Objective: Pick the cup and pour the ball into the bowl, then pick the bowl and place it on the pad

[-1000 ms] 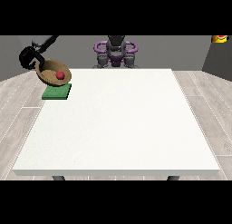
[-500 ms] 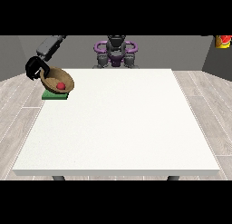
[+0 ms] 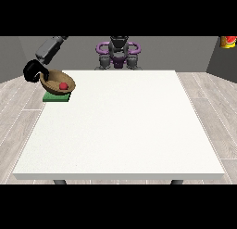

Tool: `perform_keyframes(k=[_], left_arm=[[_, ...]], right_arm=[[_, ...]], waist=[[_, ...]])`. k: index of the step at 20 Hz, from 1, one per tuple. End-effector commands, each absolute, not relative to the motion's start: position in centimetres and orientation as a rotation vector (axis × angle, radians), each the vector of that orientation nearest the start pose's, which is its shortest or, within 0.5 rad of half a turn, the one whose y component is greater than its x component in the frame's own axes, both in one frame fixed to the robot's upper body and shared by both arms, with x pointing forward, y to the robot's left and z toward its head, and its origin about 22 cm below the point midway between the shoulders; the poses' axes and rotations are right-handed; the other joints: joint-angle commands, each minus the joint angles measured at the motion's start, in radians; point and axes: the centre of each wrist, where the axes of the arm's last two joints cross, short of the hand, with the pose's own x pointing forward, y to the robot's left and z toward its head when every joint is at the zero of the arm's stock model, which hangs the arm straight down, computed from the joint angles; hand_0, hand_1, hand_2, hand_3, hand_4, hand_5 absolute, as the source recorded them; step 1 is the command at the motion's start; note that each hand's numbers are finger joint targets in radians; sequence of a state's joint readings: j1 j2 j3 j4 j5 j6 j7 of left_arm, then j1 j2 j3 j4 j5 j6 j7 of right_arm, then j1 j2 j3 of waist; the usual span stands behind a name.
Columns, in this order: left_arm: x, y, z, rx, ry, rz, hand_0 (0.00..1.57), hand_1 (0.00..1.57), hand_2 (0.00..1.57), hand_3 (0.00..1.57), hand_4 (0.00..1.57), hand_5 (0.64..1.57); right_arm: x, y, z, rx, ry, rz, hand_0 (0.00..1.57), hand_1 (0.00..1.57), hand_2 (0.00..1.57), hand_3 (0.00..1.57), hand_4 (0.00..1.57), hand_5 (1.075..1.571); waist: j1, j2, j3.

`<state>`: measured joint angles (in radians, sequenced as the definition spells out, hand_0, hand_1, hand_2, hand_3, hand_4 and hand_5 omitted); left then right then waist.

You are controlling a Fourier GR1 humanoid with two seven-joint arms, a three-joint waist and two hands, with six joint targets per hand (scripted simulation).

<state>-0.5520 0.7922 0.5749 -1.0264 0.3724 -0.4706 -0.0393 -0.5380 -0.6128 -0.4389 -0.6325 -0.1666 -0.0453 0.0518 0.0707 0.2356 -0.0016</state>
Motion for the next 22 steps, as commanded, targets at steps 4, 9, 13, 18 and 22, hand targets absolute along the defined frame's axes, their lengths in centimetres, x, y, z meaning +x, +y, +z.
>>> perform_keyframes(k=[4,9,13,18,22], left_arm=[[30.1,50.4,21.2,0.218,-1.923,-0.017,0.0,0.0,0.0,0.0,1.19,1.561],[28.8,53.2,22.5,0.268,-1.945,-0.014,0.0,0.0,0.0,0.0,1.19,1.565],[30.2,50.4,20.8,0.215,-1.993,-0.048,0.0,0.0,0.0,0.0,1.19,1.564],[28.6,53.3,24.3,0.257,-2.034,-0.027,0.0,0.0,0.0,0.0,1.19,1.569],[29.7,50.8,21.2,0.216,-1.937,-0.055,0.0,0.0,0.0,0.0,1.21,1.569]], right_arm=[[33.1,-46.9,5.7,-0.57,-1.263,-0.429,1.51,1.51,1.41,0.82,0.0,1.552],[35.0,-45.0,6.9,-0.47,-1.332,-0.462,1.46,1.46,1.4,0.76,0.0,1.532],[35.3,-45.0,6.9,-0.569,-1.384,-0.464,1.38,1.38,1.34,0.72,0.0,1.536],[35.2,-46.4,9.2,-0.575,-1.369,-0.31,0.19,0.19,0.41,0.79,0.0,1.454],[34.5,-44.6,4.3,-0.551,-1.262,-0.25,0.0,0.0,0.0,0.0,0.0,1.407]], waist=[[0.0,-0.017,0.0019],[-0.014,0.025,0.001],[0.028,0.064,0.0021],[0.019,0.102,0.0011],[0.039,-0.001,0.0026]])
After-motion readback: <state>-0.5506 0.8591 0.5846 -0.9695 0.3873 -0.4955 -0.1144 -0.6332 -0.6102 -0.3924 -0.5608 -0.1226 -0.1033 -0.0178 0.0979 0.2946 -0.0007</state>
